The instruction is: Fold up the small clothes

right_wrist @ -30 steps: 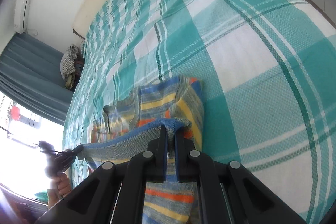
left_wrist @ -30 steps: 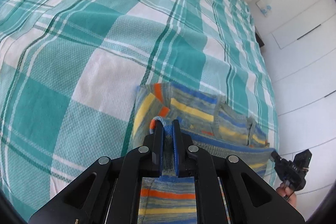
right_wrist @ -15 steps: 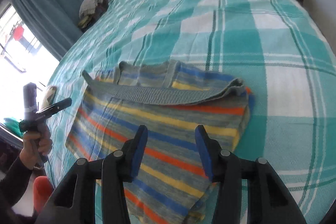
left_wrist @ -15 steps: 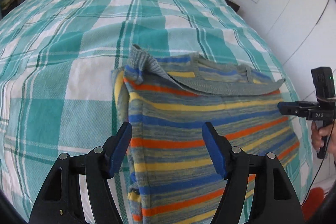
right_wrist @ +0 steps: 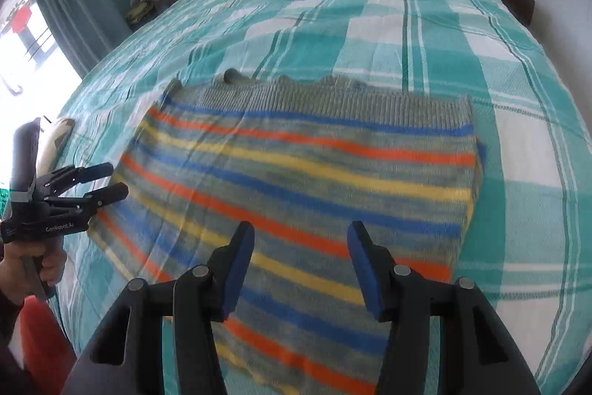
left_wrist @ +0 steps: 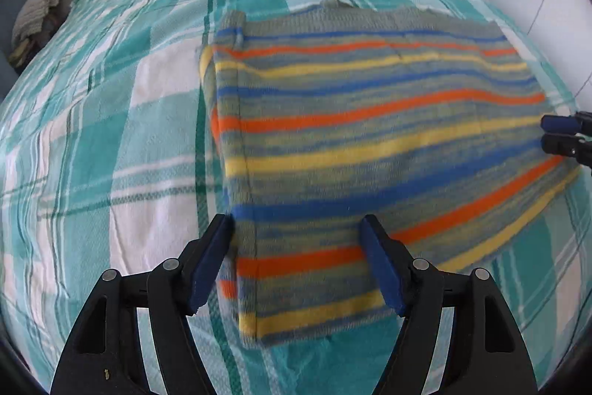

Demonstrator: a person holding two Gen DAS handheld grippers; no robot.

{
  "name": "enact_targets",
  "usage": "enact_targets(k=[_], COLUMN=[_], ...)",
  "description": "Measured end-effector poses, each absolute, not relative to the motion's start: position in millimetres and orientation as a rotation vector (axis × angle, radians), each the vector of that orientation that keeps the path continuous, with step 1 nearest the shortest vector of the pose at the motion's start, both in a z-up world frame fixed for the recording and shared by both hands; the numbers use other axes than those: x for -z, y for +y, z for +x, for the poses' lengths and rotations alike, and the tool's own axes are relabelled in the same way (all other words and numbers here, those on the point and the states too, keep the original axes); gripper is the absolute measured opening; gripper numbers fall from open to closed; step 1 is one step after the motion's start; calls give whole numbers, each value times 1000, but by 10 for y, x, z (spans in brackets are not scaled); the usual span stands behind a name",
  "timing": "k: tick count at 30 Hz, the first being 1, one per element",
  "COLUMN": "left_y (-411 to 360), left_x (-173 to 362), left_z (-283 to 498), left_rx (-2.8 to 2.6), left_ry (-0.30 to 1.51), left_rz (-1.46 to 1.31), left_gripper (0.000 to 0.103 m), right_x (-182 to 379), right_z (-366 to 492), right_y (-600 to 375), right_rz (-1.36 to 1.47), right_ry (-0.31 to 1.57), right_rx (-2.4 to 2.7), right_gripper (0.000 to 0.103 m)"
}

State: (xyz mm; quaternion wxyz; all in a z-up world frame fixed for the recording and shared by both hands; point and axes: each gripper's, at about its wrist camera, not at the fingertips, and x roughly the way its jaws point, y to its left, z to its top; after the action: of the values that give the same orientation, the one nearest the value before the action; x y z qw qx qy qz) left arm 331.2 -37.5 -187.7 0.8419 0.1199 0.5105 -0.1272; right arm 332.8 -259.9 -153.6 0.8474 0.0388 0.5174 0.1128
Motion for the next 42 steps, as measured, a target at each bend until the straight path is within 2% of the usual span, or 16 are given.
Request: enact_targets(k=[2, 6, 8, 10, 11, 14, 16, 17, 25, 31, 42], left_y=[-87, 156, 57, -110, -199, -435, -477, -441, -399, -422, -505], left_x=[1868, 1755, 1701, 1680, 1701, 1897, 2091, 2106, 2101, 2131, 2074], left_z=[2965, 2465, 2246, 2106, 2063, 1969, 1870, 1817, 1895, 1874, 1808], left_rx=[241, 160, 181, 186, 193, 207, 185, 184, 188, 187, 145], left_ry=[1056, 1051, 1008, 963, 955, 926, 876, 830, 844, 836, 851], left_rz=[174, 110, 110, 122, 127, 177, 204, 184, 156, 153, 206], left_gripper=[79, 82, 86, 93, 95, 99, 102, 102, 102, 102, 102], right_x=[1818, 1816, 1735, 1683, 1675, 1753, 1840, 1874, 2048, 2086, 2108], right_z=[2845, 1995, 1807, 1702, 1671, 1602, 1591, 1598, 1534, 1540, 1537], right_y=[-2590, -2636, -2685, -2713, -2707, -2667, -2688, -2674, -2672, -2677, -2673], right_rz=[-24, -183, -134, -73, -59, -66, -43, -29, -23, -21, -22], right_ry=[1179, 1138, 1106, 1072, 1057, 1047, 1065, 1059, 993, 976, 971], right_rx=[-206, -85, -46, -15, 4, 84, 120, 131, 161, 169, 173], right_gripper=[54, 61, 61, 70, 71, 72, 79, 81, 98, 102, 103])
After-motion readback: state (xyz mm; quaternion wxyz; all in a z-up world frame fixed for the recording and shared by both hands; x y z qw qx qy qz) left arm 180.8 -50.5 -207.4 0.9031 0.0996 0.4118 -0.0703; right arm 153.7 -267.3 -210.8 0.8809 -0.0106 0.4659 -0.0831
